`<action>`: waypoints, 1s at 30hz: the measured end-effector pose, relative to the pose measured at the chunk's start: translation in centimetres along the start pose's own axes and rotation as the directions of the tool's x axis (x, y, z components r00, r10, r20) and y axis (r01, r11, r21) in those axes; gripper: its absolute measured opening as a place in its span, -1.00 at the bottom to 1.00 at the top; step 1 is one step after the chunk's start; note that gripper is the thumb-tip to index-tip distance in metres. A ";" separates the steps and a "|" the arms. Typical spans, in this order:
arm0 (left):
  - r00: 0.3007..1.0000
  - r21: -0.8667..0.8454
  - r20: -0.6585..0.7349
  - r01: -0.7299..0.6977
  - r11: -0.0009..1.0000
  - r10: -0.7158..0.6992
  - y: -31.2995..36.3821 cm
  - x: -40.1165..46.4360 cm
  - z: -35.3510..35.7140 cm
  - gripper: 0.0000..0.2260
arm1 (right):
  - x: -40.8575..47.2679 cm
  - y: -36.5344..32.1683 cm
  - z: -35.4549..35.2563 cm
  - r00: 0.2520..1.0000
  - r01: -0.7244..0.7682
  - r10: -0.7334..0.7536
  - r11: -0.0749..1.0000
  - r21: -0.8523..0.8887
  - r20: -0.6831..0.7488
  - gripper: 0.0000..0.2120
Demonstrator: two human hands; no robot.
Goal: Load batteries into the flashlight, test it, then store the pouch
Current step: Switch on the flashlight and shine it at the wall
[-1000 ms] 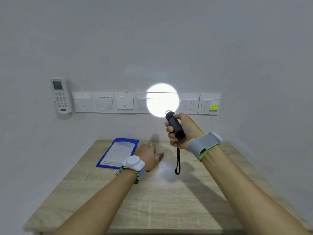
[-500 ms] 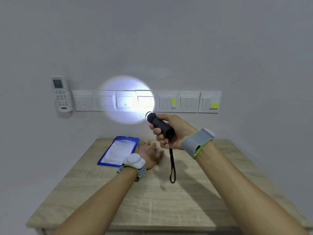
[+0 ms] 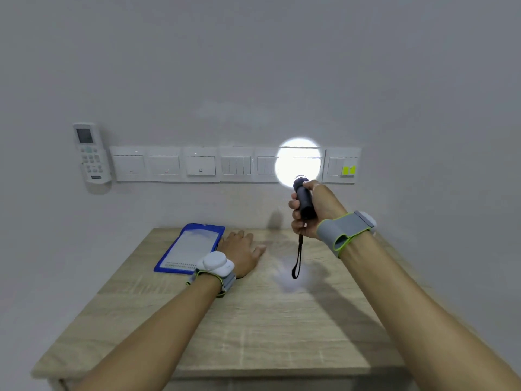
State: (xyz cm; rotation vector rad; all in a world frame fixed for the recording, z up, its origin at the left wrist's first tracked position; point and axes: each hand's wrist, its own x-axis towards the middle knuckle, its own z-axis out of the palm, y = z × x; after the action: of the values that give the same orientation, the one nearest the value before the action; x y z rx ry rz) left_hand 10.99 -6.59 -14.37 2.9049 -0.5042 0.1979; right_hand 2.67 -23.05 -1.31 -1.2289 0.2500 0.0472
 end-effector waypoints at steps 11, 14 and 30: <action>1.000 0.005 0.008 -0.002 1.000 0.002 -0.2 0.1 0.2 -0.47 | -0.3 0.6 0.1 0.998 -0.048 0.049 0.998 -0.040 0.032 -0.71; 1.000 0.014 0.014 -0.002 1.000 0.002 -0.2 0.1 0.2 -0.47 | -0.3 0.4 -0.1 0.997 -0.051 0.056 0.995 -0.088 0.061 -0.72; 1.000 0.033 0.027 -0.012 0.999 0.012 -0.3 0.2 0.1 -0.43 | 2.6 0.5 -1.7 0.732 0.365 -0.678 0.308 -0.879 0.067 -0.62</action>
State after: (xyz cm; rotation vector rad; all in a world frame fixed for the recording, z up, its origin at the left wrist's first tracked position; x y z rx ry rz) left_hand 11.24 -6.39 -14.52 2.9412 -0.5279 0.1703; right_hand 4.85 -24.72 -2.88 -2.3122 0.0586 -0.7359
